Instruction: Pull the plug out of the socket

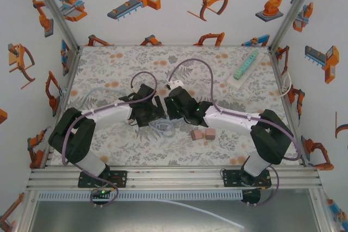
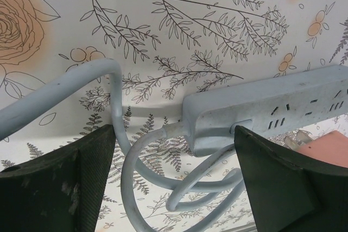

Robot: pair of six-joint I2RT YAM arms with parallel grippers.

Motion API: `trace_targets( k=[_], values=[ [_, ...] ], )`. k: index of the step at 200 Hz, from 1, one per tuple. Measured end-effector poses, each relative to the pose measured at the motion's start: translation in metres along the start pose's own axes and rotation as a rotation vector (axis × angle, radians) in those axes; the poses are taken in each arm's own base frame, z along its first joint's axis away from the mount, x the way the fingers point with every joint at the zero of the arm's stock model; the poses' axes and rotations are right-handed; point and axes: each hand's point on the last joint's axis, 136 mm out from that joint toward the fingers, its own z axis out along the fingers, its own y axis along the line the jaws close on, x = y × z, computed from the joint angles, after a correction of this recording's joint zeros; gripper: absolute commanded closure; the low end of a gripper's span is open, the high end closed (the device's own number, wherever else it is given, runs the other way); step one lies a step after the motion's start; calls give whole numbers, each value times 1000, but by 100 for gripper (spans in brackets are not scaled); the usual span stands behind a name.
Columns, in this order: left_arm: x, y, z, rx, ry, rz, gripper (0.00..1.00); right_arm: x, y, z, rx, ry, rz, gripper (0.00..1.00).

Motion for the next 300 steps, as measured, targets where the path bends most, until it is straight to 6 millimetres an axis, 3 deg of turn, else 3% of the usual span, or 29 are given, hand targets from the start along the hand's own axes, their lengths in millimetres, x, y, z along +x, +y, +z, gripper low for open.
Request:
trace_targets(
  k=[53,94,148,184,210,232,245,261,300],
  values=[
    [0,6,-5,-28,-8,15,17,-20,-2,-20,6,-64,20,71],
    [-19,-5,-39,15,-99,100,15,-56,-16,-57,55,-219,60,73],
    [-46,-37,-101,153,-264,274,14,-50,-64,-92,234,-316,150,73],
    [-48,-59,-155,304,-392,478,11,-42,-118,-120,330,-301,321,73],
    [-37,-74,-195,426,-466,656,7,-19,-150,-142,352,-233,459,73],
    [-23,-83,-221,517,-512,816,3,14,-157,-153,337,-126,538,74],
    [-10,-87,-231,568,-514,917,0,35,-154,-157,313,-51,577,74],
    [9,-89,-235,617,-488,1044,3,57,-143,-157,258,46,615,74],
    [43,-81,-241,679,-464,1328,3,116,-116,-144,171,285,744,74]
  ],
)
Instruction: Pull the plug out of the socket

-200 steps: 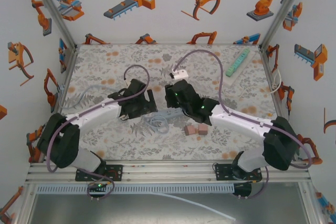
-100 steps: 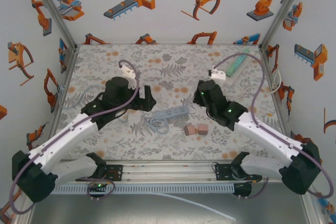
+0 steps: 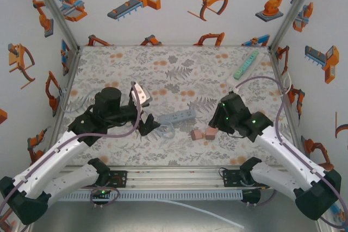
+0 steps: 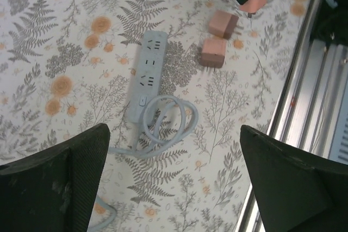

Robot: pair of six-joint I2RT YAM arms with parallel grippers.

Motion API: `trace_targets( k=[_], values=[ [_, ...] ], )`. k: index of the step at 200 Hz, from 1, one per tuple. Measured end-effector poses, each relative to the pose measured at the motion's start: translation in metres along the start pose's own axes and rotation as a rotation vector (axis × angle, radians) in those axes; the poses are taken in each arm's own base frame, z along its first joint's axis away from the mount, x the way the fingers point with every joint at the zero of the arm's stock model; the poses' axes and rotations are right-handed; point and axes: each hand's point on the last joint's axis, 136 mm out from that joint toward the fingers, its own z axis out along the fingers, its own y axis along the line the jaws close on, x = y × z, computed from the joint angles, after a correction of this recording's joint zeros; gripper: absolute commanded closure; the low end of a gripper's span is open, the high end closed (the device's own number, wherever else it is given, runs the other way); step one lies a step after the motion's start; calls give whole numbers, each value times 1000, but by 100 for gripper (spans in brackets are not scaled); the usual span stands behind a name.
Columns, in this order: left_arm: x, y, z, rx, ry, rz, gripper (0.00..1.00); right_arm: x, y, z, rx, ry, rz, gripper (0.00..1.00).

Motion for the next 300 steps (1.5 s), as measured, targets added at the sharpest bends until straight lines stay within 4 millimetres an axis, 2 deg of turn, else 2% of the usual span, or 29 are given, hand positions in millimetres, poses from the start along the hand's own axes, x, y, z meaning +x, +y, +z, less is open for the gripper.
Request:
trace_targets(
  k=[30,48,65,83,102,163,205,258,275,300],
  values=[
    [0,-7,-9,14,-11,119,3,34,-10,25,20,117,63,74],
    [5,-8,-8,17,-3,142,3,45,-7,37,20,152,77,73],
    [18,-9,-4,20,26,146,3,52,-4,49,20,176,83,71],
    [34,-10,1,21,65,140,3,56,-3,58,27,188,93,67],
    [42,-10,3,17,82,140,3,56,-2,63,27,186,104,61],
    [44,-5,9,-1,72,151,3,60,-17,71,66,167,155,51],
    [43,-2,14,-4,70,152,3,54,-19,69,72,134,166,42],
    [41,0,17,-8,62,156,3,44,-20,58,78,81,149,42],
    [41,0,17,-8,63,158,3,25,-10,44,72,12,108,42],
    [41,-1,16,-5,66,174,3,-24,15,15,55,-171,25,40]
  ],
)
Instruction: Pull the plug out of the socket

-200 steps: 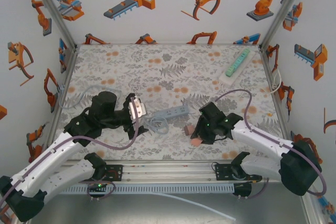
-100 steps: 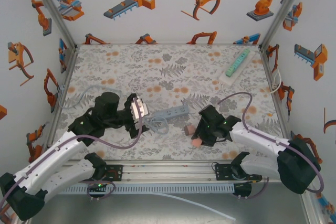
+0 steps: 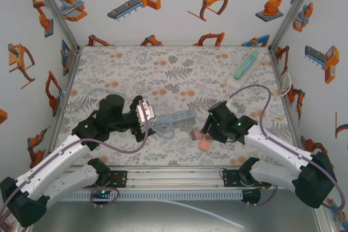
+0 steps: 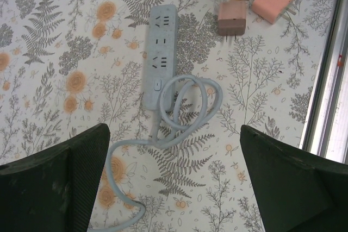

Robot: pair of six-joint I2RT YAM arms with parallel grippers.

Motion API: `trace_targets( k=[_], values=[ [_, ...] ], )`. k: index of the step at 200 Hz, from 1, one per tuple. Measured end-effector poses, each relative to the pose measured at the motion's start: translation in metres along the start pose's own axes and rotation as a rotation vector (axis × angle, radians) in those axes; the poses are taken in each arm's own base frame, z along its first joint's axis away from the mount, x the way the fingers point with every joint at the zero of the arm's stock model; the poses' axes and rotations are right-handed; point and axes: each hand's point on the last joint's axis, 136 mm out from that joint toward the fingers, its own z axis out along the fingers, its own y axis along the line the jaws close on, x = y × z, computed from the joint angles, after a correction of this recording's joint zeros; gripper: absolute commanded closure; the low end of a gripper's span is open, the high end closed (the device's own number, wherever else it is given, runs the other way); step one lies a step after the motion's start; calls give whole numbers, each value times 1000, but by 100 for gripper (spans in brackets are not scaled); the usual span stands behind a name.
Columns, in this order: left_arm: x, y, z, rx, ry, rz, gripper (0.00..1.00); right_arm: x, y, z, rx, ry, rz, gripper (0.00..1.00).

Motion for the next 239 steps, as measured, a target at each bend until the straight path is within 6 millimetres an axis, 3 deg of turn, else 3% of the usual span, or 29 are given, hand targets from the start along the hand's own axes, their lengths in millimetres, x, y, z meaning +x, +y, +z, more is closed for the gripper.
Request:
trace_targets(
  k=[17,49,71,109,123,183,239],
  values=[
    [0,0,-1,3,4,13,3,-37,8,-12,23,-136,-42,38],
    [-6,-2,-2,14,-18,47,3,-100,1,-17,139,-354,-111,30],
    [-16,-2,1,33,-66,64,3,-136,-9,-5,250,-444,-193,15],
    [-28,3,17,52,-123,61,3,-197,-12,24,404,-477,-292,1],
    [-30,7,22,48,-132,53,3,-218,-14,34,439,-473,-310,0],
    [-28,22,27,-7,-122,13,3,-281,-39,91,523,-376,-314,0],
    [-31,26,21,-38,-135,8,3,-314,-91,137,396,-273,-144,1]
  ],
)
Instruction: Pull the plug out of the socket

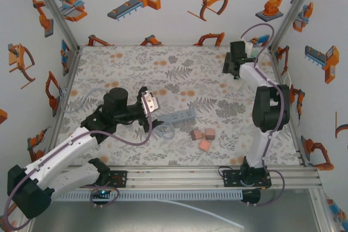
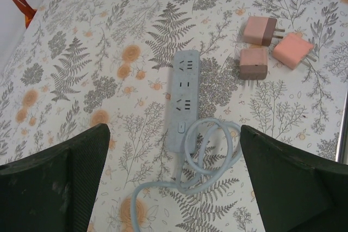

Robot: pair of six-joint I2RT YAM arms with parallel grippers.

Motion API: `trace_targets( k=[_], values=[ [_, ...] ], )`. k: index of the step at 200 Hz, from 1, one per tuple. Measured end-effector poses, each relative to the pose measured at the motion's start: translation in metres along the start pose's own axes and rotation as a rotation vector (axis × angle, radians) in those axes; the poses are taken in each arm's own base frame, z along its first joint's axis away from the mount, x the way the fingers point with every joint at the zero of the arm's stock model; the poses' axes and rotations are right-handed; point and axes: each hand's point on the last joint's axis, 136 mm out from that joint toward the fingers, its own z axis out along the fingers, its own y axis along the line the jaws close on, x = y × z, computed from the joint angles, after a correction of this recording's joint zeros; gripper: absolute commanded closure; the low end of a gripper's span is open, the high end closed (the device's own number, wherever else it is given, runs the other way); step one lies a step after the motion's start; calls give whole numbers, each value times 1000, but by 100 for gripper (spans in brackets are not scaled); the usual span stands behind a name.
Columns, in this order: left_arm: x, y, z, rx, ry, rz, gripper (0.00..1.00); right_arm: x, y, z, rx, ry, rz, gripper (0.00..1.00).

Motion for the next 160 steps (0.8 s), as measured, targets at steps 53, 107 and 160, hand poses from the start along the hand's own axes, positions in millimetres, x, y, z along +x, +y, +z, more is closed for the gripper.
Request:
trace_targets(
  k=[53,107,160],
  values=[
    [0,0,0,0,0,-6,3,7,1,44,-52,64,53,1],
    [-1,0,-1,-2,-4,-4,3,12,-1,57,-46,105,99,6],
    [-3,0,-3,-4,-9,-2,3,9,-8,60,22,154,124,11]
  ],
)
